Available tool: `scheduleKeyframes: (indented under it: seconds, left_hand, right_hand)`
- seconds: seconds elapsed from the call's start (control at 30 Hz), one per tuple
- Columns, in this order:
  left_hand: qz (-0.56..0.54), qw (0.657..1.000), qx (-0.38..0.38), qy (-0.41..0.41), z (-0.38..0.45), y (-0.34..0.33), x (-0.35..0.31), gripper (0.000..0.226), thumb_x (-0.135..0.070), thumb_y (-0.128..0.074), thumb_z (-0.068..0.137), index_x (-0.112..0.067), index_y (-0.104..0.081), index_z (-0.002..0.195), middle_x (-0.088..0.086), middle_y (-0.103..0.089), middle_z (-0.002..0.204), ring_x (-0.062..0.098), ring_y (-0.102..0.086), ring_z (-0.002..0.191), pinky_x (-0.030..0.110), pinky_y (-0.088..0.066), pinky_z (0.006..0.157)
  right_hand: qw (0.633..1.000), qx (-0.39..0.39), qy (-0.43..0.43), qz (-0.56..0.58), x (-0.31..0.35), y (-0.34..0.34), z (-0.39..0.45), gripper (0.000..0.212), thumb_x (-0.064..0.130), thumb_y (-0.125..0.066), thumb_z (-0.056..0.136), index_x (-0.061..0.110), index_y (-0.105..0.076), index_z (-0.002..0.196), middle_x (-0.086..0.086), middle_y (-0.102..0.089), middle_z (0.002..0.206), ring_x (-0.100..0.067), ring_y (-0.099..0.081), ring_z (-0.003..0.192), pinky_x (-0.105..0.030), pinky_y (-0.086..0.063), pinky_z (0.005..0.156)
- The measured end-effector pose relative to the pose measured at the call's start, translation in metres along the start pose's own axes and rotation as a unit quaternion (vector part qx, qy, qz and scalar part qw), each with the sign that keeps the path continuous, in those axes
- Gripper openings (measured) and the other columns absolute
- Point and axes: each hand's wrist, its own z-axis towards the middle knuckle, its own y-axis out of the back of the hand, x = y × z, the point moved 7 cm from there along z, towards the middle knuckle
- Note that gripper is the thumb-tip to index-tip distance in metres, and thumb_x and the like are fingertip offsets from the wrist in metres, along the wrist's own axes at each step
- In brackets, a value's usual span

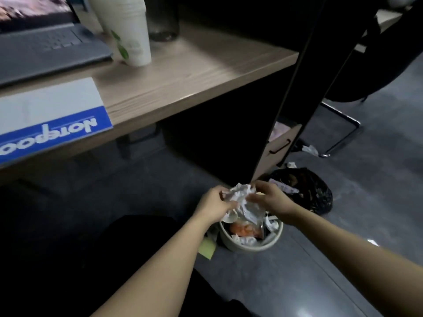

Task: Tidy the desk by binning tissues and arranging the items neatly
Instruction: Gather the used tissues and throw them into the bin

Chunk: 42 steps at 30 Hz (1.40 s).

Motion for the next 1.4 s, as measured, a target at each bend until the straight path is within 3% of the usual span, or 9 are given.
scheduleKeyframes:
  seconds: [0.13, 0.2, 0.3, 0.37, 0.5, 0.67, 0.77, 0.9, 1.4]
  left_hand:
    - [0.039, 0.998, 0.033, 0.027, 0.023, -0.029, 0.015, 0.017, -0.026, -0.072, 0.08, -0.021, -0.058, 0.071, -0.004, -0.058, 0.063, 0.02, -0.061, 0.069, 0.023, -0.035, 0.048]
    - [0.041, 0.996, 0.055, 0.054, 0.03, -0.045, 0.033, 0.012, -0.026, -0.072, 0.08, -0.016, -0.064, 0.078, 0.005, -0.066, 0.074, 0.025, -0.066, 0.077, 0.022, -0.038, 0.049]
    - [0.039, 0.989, 0.105, 0.093, 0.037, -0.067, 0.059, 0.033, -0.029, -0.073, 0.079, -0.019, -0.066, 0.109, 0.008, -0.066, 0.114, 0.029, -0.062, 0.106, 0.042, -0.052, 0.089]
    - [0.019, 0.987, 0.121, 0.108, 0.042, -0.075, 0.069, 0.034, -0.023, -0.074, 0.078, -0.016, -0.067, 0.111, 0.008, -0.062, 0.118, 0.03, -0.061, 0.109, 0.049, -0.05, 0.095]
    - [-0.067, 0.979, 0.144, 0.129, 0.052, -0.086, 0.082, 0.017, -0.008, -0.073, 0.08, -0.015, -0.064, 0.093, -0.002, -0.063, 0.085, 0.016, -0.06, 0.083, 0.029, -0.049, 0.074]
    - [-0.153, 0.955, 0.163, 0.194, 0.058, -0.097, 0.104, 0.038, -0.001, -0.069, 0.085, -0.015, -0.056, 0.117, -0.002, -0.059, 0.115, 0.013, -0.057, 0.106, 0.031, -0.046, 0.091]
    - [-0.123, 0.956, 0.157, 0.216, 0.06, -0.096, 0.12, 0.066, 0.001, -0.065, 0.087, -0.006, -0.036, 0.146, 0.01, -0.046, 0.145, 0.024, -0.045, 0.131, 0.037, -0.039, 0.107]
    - [-0.075, 0.967, 0.135, 0.204, 0.063, -0.092, 0.125, 0.062, -0.003, -0.067, 0.086, -0.004, -0.041, 0.142, 0.012, -0.05, 0.141, 0.025, -0.047, 0.127, 0.036, -0.04, 0.107]
    - [-0.077, 0.993, -0.024, 0.089, 0.047, -0.022, 0.054, 0.04, -0.018, -0.066, 0.087, -0.014, -0.059, 0.126, 0.002, -0.065, 0.124, 0.018, -0.062, 0.109, 0.026, -0.046, 0.091]
  right_hand:
    - [0.994, -0.065, -0.081, -0.019, -0.056, 0.001, 0.005, 0.01, 0.013, -0.07, 0.084, 0.013, -0.061, 0.079, -0.004, -0.059, 0.069, -0.013, -0.059, 0.057, -0.03, -0.045, 0.051]
    - [0.99, -0.08, -0.109, -0.036, -0.078, -0.001, 0.006, 0.013, 0.015, -0.072, 0.083, 0.015, -0.061, 0.076, -0.005, -0.061, 0.07, -0.018, -0.062, 0.062, -0.037, -0.049, 0.057]
    - [0.987, -0.077, -0.137, -0.039, -0.103, -0.008, 0.006, 0.011, 0.013, -0.07, 0.084, 0.015, -0.061, 0.078, -0.007, -0.063, 0.071, -0.021, -0.063, 0.063, -0.039, -0.05, 0.056]
    - [0.986, -0.073, -0.148, -0.038, -0.115, -0.011, 0.006, 0.007, 0.011, -0.067, 0.085, 0.011, -0.062, 0.082, -0.01, -0.062, 0.074, -0.023, -0.063, 0.063, -0.037, -0.049, 0.053]
    - [0.982, -0.09, -0.158, -0.047, -0.13, -0.01, 0.012, 0.006, 0.013, -0.066, 0.088, 0.016, -0.062, 0.085, -0.008, -0.065, 0.079, -0.023, -0.064, 0.066, -0.038, -0.05, 0.055]
    - [0.976, -0.111, -0.174, -0.062, -0.147, -0.008, 0.017, 0.023, 0.018, -0.067, 0.09, 0.009, -0.063, 0.11, 0.0, -0.062, 0.095, -0.017, -0.064, 0.081, -0.032, -0.053, 0.06]
    - [0.975, -0.105, -0.194, -0.028, -0.158, -0.011, 0.014, 0.038, 0.02, -0.066, 0.091, 0.01, -0.056, 0.125, -0.003, -0.061, 0.115, -0.023, -0.064, 0.097, -0.034, -0.053, 0.065]
    - [0.971, -0.124, -0.2, -0.046, -0.162, -0.006, 0.008, 0.042, 0.022, -0.067, 0.09, 0.012, -0.055, 0.129, -0.008, -0.061, 0.123, -0.026, -0.06, 0.108, -0.043, -0.052, 0.089]
    - [0.99, -0.121, -0.041, -0.067, -0.059, -0.021, 0.016, 0.035, 0.033, -0.059, 0.095, 0.011, -0.064, 0.122, 0.0, -0.067, 0.113, -0.016, -0.062, 0.107, -0.027, -0.046, 0.085]
